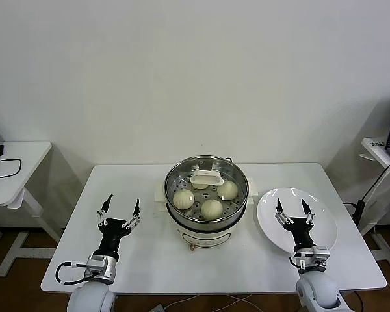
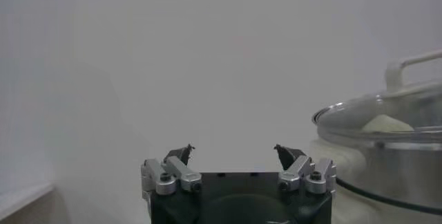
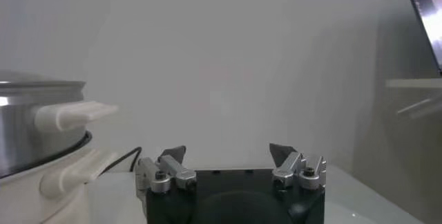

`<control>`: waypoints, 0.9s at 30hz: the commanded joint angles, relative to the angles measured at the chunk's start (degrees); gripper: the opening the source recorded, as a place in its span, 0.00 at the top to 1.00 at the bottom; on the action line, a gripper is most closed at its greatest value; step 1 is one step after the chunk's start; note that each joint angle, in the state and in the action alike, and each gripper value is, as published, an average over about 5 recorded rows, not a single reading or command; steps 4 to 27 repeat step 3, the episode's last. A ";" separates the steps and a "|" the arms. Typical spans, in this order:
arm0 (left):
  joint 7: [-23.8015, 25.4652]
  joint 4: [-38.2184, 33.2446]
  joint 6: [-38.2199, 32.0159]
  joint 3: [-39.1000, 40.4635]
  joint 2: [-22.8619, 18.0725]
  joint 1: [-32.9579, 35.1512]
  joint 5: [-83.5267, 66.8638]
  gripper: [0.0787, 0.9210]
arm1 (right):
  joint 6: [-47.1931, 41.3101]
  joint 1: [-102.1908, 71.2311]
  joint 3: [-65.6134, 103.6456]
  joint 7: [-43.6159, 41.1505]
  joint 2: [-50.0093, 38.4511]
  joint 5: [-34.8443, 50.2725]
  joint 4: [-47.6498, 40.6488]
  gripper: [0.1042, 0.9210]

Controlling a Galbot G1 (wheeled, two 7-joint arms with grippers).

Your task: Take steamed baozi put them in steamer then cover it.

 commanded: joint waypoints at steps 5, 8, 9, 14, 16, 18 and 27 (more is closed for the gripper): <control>0.17 0.91 -2.03 -0.52 0.10 1.05 -1.38 0.12 | 0.27 -0.51 0.11 -0.06 -0.20 0.16 0.26 0.12; 0.17 0.91 -2.03 -0.52 0.10 1.05 -1.38 0.12 | 0.27 -0.51 0.11 -0.06 -0.20 0.16 0.26 0.12; 0.17 0.91 -2.03 -0.52 0.10 1.05 -1.38 0.12 | 0.27 -0.51 0.11 -0.06 -0.20 0.16 0.26 0.12; 0.17 0.91 -2.03 -0.52 0.10 1.05 -1.38 0.12 | 0.27 -0.51 0.11 -0.06 -0.20 0.16 0.26 0.12; 0.17 0.91 -2.03 -0.52 0.10 1.05 -1.38 0.12 | 0.27 -0.51 0.11 -0.06 -0.20 0.16 0.26 0.12; 0.17 0.91 -2.03 -0.52 0.10 1.05 -1.38 0.12 | 0.27 -0.51 0.11 -0.06 -0.20 0.16 0.26 0.12; 0.17 0.91 -2.03 -0.52 0.10 1.05 -1.38 0.12 | 0.27 -0.51 0.11 -0.06 -0.20 0.16 0.26 0.12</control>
